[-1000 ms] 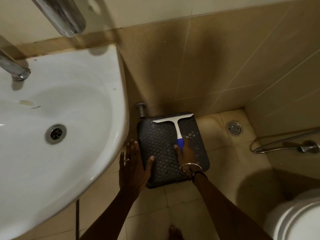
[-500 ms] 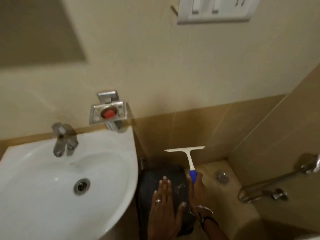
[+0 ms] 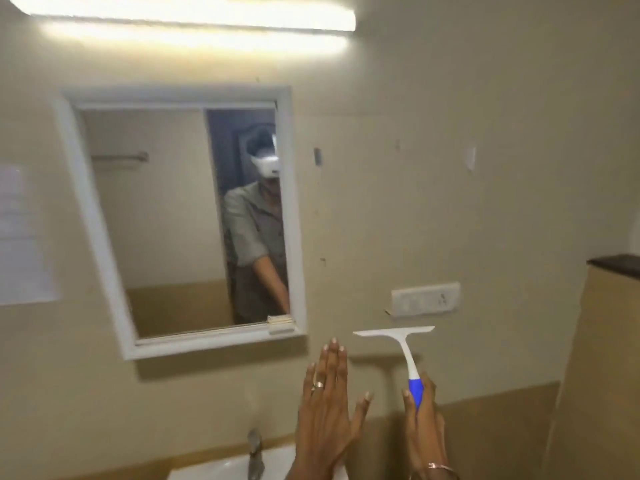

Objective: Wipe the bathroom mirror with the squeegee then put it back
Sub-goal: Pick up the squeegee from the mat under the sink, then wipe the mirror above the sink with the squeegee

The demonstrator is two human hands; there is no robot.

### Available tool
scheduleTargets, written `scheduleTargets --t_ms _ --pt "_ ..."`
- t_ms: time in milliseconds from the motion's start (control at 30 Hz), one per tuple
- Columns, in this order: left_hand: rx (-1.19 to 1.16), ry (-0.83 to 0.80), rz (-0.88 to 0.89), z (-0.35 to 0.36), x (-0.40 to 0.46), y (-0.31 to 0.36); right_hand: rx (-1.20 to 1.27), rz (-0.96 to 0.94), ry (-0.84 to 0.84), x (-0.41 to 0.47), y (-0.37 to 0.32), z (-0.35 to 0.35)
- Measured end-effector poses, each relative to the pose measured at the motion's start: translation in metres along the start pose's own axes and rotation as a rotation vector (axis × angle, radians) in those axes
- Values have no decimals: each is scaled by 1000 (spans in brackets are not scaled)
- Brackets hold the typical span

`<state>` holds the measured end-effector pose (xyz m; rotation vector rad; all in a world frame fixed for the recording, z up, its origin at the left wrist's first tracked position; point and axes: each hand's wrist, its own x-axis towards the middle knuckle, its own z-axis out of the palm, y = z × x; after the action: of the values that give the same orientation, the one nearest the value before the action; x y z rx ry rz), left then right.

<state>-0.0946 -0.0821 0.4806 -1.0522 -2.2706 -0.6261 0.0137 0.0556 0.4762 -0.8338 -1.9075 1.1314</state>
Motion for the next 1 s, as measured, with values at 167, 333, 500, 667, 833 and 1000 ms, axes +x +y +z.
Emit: scheduleTargets --t_ms 167,333,500,667,833,1000 --pt "114 199 40 -146 60 -64 2 -293 101 -13 -141 13" --pt "240 350 24 -264 107 -127 118 -533 149 -26 -262 34" --pt "323 467 -17 -338 132 -173 158 -623 157 -35 -349 67" --pt "361 500 -54 -363 136 -215 182 -673 116 -35 -403 105" --pt "400 515 -38 -363 129 -253 162 -664 165 -22 -427 128" --pt "418 477 -72 -358 122 -278 167 -642 195 -6 -437 136"
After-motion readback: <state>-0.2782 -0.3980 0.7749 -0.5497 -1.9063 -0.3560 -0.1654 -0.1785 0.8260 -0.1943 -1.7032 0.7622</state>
